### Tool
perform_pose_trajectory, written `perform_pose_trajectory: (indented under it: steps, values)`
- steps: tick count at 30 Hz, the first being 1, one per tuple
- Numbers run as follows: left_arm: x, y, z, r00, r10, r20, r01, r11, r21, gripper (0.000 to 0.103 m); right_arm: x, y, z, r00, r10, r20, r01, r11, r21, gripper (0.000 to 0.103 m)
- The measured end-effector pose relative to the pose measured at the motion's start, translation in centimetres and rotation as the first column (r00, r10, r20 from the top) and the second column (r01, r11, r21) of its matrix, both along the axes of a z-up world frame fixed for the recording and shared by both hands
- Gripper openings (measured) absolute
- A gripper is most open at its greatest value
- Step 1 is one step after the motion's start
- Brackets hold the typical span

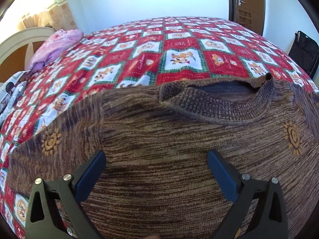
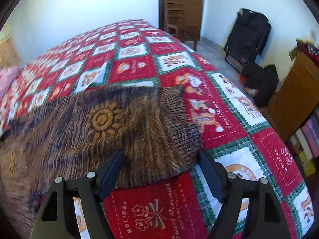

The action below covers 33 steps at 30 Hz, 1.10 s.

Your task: Fold small clothes

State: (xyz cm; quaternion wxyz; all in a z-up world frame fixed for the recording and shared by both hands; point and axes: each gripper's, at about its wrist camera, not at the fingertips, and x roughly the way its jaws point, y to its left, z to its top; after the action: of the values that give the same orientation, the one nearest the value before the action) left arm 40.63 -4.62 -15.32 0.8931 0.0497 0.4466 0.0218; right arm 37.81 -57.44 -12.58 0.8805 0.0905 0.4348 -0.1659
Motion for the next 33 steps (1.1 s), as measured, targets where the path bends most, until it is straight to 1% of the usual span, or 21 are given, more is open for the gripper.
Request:
perform_pose_trajectory:
  steps: [2,3,5,7,8,9,11,12,13,14,15,16,18,21,25,26,29,33]
  values:
    - [0.2,0.5,-0.2,1.0,0.005,-0.016,-0.006,0.999,-0.037,0.103,0.0,-0.7,0.1,1.0,-0.025,0.003,0.025,0.999,0.026,0.077]
    - [0.4,0.9,-0.3,1.0,0.009,-0.029,-0.011,0.998,-0.069,0.103,-0.1,-1.1,0.1,0.999,-0.034,0.005,0.034,0.999,0.043,0.077]
    - [0.4,1.2,-0.5,0.999,0.011,-0.036,-0.015,0.994,-0.104,0.103,0.0,-1.3,0.1,0.999,-0.037,0.008,0.036,0.997,0.064,0.076]
    - [0.4,1.0,-0.5,0.999,0.009,-0.032,-0.011,0.996,-0.09,0.103,0.5,-1.2,0.0,1.0,-0.027,0.001,0.027,0.998,0.061,0.075]
    - [0.3,0.8,-0.5,1.0,0.008,-0.027,-0.011,0.997,-0.079,0.103,0.7,-1.1,-0.1,1.0,-0.025,-0.007,0.026,0.999,0.047,0.068]
    - [0.3,0.6,-0.5,1.0,0.007,-0.023,-0.009,0.998,-0.07,0.103,1.0,-1.1,-0.1,0.999,-0.032,-0.013,0.033,0.999,0.028,0.063]
    - [0.2,0.7,-0.5,1.0,0.008,-0.018,-0.01,0.997,-0.071,0.103,1.3,-1.8,-0.2,0.998,-0.065,-0.007,0.065,0.997,0.038,0.05]
    - [0.2,0.7,-0.5,1.0,0.009,-0.014,-0.01,0.998,-0.07,0.103,1.5,-2.0,-0.4,0.997,-0.072,-0.01,0.072,0.996,0.046,0.048]
    - [0.1,0.7,-0.4,1.0,0.009,-0.009,-0.009,0.998,-0.066,0.103,1.7,-2.0,-0.3,0.998,-0.065,-0.006,0.066,0.997,0.042,0.037]
    - [0.1,0.7,-0.4,1.0,0.008,-0.007,-0.009,0.998,-0.063,0.103,1.7,-1.9,-0.2,0.998,-0.057,0.002,0.057,0.998,0.036,0.023]
    - [0.2,0.6,-0.3,1.0,0.008,-0.005,-0.008,0.998,-0.064,0.103,1.8,-1.7,0.1,0.999,-0.042,0.009,0.042,0.998,0.038,0.019]
    - [0.1,0.8,-0.3,1.0,0.007,-0.003,-0.008,0.998,-0.067,0.103,1.7,-1.3,0.5,0.999,-0.027,0.02,0.026,0.999,0.041,0.008]
    - [0.1,1.0,-0.3,1.0,0.007,-0.005,-0.007,0.996,-0.084,0.103,1.8,0.0,1.6,0.999,0.018,0.051,-0.02,0.999,0.049,0.008]
    - [0.1,1.1,-0.2,1.0,0.007,-0.001,-0.007,0.995,-0.095,0.103,1.9,3.3,3.6,0.992,0.093,0.09,-0.093,0.996,-0.001,0.008]
    - [0.1,0.9,-0.2,1.0,0.006,0.001,-0.006,0.996,-0.089,0.103,2.4,8.1,5.1,0.975,0.197,0.097,-0.196,0.98,-0.023,0.008]
    - [0.2,1.0,-0.2,1.0,0.006,0.0,-0.006,0.996,-0.092,0.103,2.4,9.2,5.2,0.966,0.244,0.083,-0.242,0.97,-0.035,0.008]
    - [0.1,1.1,-0.3,1.0,0.006,0.0,-0.005,0.995,-0.102,0.103,2.0,13.4,5.5,0.943,0.321,0.085,-0.319,0.947,-0.045,0.008]
    - [0.1,1.0,-0.3,1.0,0.005,0.005,-0.005,0.995,-0.097,0.103,0.8,19.7,5.1,0.898,0.431,0.09,-0.428,0.902,-0.047,0.008]
